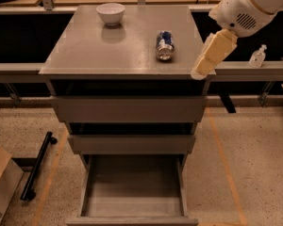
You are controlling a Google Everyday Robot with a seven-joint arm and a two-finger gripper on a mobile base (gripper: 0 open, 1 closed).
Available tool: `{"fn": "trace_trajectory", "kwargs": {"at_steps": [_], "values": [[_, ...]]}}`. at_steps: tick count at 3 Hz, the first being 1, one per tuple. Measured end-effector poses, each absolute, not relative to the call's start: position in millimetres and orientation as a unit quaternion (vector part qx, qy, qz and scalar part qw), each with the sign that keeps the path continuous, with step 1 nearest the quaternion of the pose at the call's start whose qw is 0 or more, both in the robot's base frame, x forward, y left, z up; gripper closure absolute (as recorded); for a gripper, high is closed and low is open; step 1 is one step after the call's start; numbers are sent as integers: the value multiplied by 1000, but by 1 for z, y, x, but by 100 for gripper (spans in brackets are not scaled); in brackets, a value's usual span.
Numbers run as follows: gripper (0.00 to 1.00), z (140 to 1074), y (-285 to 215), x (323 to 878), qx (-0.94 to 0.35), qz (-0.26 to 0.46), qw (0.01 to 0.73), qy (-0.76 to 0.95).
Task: Place pepsi can into bottom drawer
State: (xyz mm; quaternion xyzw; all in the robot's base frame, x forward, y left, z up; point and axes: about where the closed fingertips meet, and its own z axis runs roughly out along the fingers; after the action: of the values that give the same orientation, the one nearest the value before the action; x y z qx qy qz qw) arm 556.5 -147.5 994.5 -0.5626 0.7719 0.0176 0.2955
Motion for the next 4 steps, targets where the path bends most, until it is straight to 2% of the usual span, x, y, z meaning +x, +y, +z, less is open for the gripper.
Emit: {"fn": "trace_trajectory", "kwargs": {"at_steps": [2,4], "values": [[0,985,-115,658,-505,45,365,781],[0,937,-115,760,-406,82,373,830]]}}
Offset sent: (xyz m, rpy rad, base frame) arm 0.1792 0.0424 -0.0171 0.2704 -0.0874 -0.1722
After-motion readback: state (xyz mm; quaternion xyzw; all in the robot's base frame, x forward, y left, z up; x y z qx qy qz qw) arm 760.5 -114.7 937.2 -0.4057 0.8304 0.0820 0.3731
